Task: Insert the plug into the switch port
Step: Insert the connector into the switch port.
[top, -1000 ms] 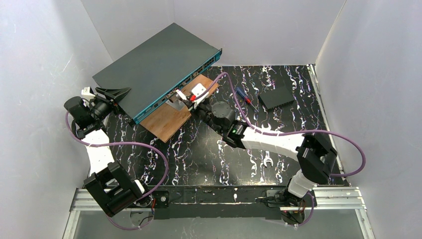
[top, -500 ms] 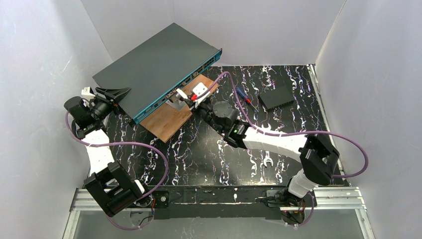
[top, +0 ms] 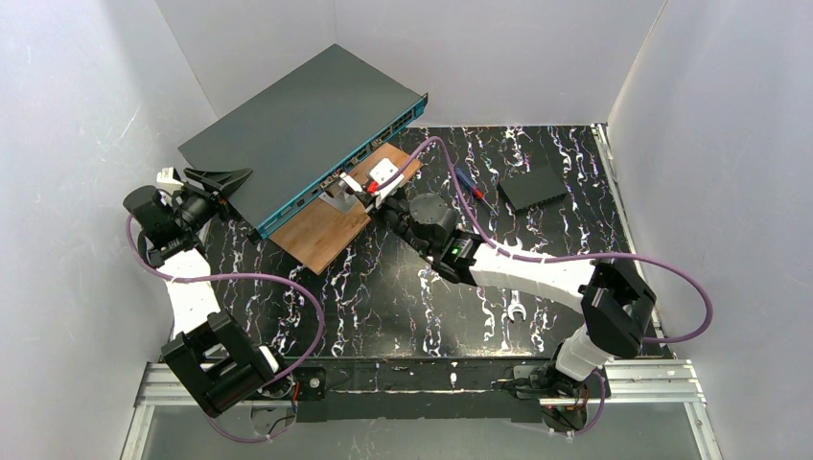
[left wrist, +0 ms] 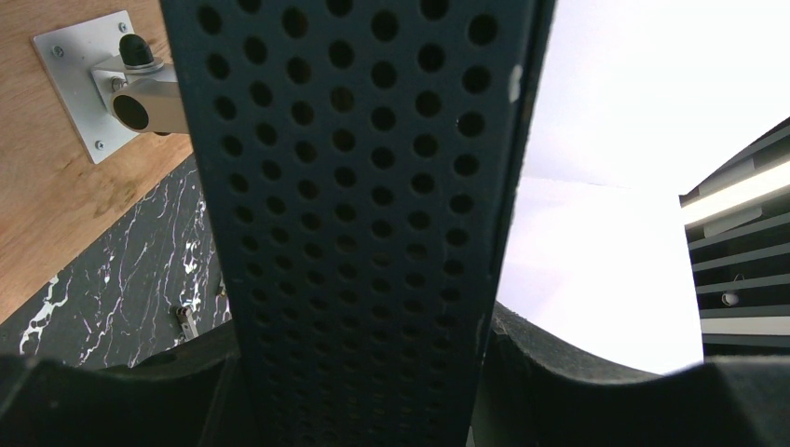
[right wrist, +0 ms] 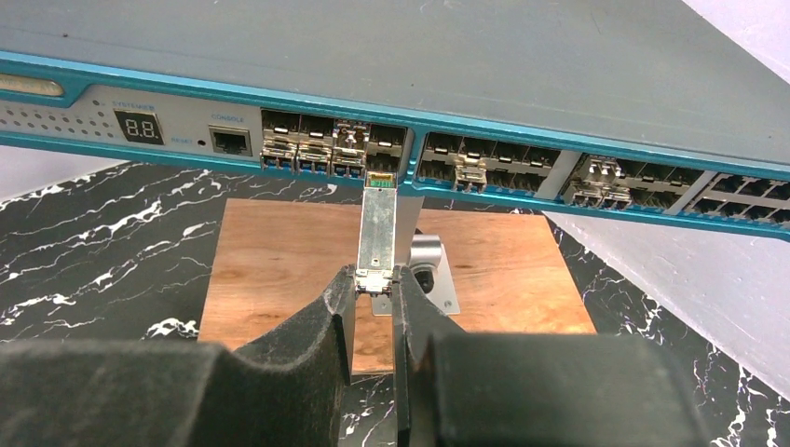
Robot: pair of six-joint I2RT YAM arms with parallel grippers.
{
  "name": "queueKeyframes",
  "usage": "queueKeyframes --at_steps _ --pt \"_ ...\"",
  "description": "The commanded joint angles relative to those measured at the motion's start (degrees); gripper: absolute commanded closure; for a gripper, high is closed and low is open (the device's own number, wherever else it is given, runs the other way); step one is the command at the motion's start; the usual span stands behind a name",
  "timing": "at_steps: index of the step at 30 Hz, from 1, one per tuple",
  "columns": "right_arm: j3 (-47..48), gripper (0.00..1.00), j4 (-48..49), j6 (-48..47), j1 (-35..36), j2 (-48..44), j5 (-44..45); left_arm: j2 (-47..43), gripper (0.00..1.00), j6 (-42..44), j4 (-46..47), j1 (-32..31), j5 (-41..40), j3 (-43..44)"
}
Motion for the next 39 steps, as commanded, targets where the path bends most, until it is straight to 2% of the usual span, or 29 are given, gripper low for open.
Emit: queueKeyframes --at_steps 1,39 --pt "3.4 0.99 0.8 0.6 -0.2 -1.0 -0.4 0.6 1.0 4.5 -4.4 -1.2 1.6 -2.1" --pt "6.8 0.99 -2.6 1.0 -0.2 1.5 0.2 0.7 1.0 4.6 -4.4 -1.2 1.7 -2.0"
